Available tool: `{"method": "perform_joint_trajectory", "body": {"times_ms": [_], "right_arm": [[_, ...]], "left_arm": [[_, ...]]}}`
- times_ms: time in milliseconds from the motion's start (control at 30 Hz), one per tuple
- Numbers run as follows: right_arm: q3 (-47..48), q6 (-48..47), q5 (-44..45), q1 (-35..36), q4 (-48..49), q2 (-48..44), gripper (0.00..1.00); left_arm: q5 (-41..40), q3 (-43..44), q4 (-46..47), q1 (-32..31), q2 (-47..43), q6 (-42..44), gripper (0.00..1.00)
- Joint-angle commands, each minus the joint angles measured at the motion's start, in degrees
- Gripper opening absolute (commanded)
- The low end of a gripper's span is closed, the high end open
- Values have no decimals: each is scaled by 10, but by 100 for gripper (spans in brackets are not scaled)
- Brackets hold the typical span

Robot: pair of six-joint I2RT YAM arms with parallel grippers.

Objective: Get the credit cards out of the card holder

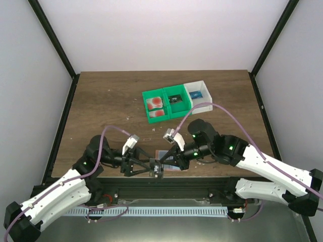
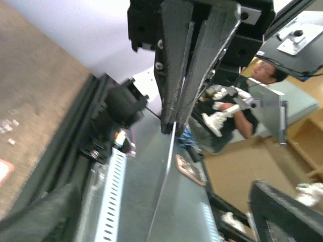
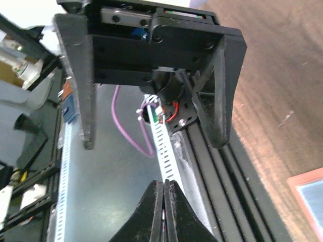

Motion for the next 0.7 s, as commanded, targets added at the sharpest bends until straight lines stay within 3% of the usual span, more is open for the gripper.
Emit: {"method": "perform_joint_trajectory", "body": {"times_ms": [0,300,667], "right_arm": [[4,26,89,-5,26,-29,0],[9,35,241,-95,97,-31,0],[-58,90,270,-281,314,55,1]], "left_arm": [[-85,53,-75,-1,-17,45,99],[-321,113,-204,-1,-40,121,100],[-430,140,-267,-1,-60,220,100]]}}
